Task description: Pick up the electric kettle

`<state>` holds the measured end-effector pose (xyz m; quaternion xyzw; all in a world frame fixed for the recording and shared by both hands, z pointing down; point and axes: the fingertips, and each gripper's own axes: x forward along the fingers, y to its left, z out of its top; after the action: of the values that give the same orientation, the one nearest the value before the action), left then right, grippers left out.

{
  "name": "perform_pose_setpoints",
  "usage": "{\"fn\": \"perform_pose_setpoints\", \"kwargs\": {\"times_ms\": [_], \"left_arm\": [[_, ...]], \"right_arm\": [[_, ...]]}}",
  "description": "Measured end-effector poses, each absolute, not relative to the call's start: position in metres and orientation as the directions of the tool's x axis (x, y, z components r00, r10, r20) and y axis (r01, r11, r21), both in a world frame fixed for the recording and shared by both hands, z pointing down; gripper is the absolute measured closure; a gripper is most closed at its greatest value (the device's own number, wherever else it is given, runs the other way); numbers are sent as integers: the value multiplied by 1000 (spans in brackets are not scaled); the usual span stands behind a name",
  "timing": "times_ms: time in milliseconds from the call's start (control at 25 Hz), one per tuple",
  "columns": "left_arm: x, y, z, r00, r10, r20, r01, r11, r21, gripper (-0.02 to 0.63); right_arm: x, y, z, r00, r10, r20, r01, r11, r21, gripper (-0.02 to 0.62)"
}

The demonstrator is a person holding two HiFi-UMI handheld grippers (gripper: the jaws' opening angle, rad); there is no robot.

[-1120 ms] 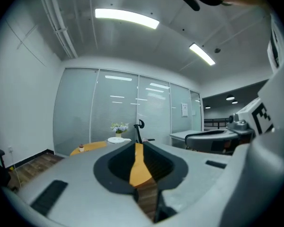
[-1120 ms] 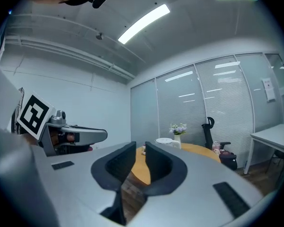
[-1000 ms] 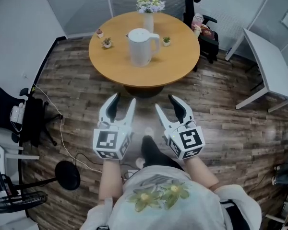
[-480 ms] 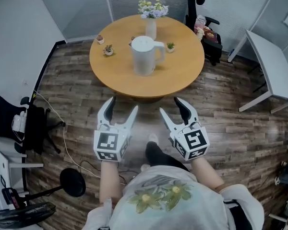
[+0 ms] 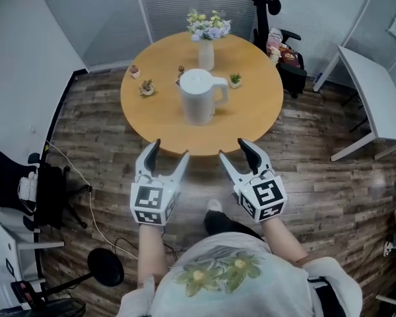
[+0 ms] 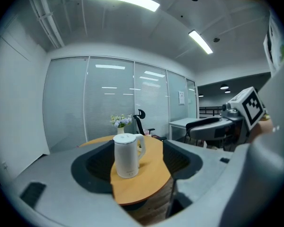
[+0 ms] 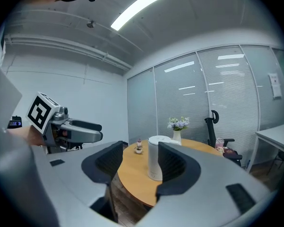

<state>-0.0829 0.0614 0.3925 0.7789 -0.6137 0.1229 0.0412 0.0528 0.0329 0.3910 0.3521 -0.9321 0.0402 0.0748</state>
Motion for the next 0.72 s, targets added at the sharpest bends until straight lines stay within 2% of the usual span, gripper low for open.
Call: {"fn": "perform_pose_setpoints", "kwargs": {"times_ms": [720], "left_arm": [[-114,-45,414,210,-922,324,-962,-253,-98,304]], "right_arm": [[49,-68,408,-735,-643,215,-659,752,-4,364]]}}
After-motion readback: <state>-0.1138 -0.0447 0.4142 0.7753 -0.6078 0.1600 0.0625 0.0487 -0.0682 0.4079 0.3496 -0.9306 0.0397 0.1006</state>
